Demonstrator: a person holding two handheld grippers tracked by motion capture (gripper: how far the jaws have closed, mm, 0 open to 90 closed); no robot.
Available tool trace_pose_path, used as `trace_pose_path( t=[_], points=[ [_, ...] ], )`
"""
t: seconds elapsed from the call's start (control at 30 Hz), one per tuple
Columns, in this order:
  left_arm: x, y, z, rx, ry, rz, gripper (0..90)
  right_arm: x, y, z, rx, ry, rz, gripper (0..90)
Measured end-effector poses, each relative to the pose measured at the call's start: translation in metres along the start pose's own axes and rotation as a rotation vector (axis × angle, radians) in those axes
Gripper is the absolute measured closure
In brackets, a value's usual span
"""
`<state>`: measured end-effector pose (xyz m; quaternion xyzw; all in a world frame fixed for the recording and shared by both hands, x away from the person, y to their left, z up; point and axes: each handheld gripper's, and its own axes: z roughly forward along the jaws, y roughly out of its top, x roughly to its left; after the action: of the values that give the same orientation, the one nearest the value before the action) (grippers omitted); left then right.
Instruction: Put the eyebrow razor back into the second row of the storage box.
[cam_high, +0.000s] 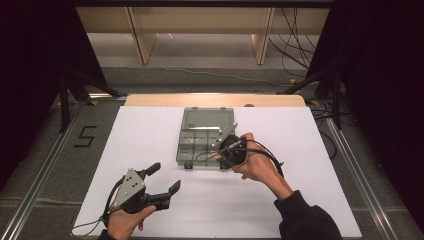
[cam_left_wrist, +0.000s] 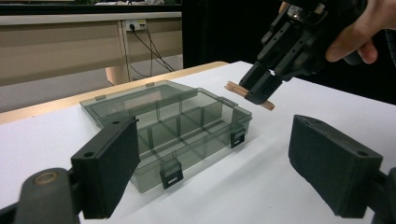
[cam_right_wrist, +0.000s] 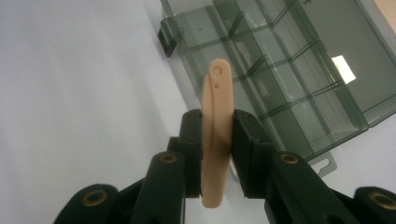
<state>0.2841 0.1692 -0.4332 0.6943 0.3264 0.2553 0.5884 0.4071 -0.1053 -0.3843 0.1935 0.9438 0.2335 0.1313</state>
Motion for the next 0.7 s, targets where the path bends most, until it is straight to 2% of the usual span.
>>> trace_pose_path(
  t=[0.2,0.23,0.37,0.47,0.7],
  points=[
    [0.000,0.000,0.000,-0.001,-0.001,-0.001,16.2,-0.006,0.009,0.005,0.003,-0.009,-0.013,74.8],
    [-0.002,-0.001,-0.001,0.006,-0.001,-0.031,16.2,-0.007,0.010,0.006,0.004,-0.014,-0.012,74.7],
    [0.000,0.000,0.000,-0.005,-0.006,0.001,16.2,-0.011,0.016,0.009,0.002,-0.021,-0.021,74.8],
    [-0.001,0.000,0.000,-0.004,-0.001,-0.008,16.2,-0.014,0.017,0.012,0.002,-0.023,-0.025,74.8],
    [0.000,0.000,0.000,-0.001,-0.001,0.000,16.2,-0.023,0.019,0.018,0.010,-0.037,-0.032,74.7]
  ],
)
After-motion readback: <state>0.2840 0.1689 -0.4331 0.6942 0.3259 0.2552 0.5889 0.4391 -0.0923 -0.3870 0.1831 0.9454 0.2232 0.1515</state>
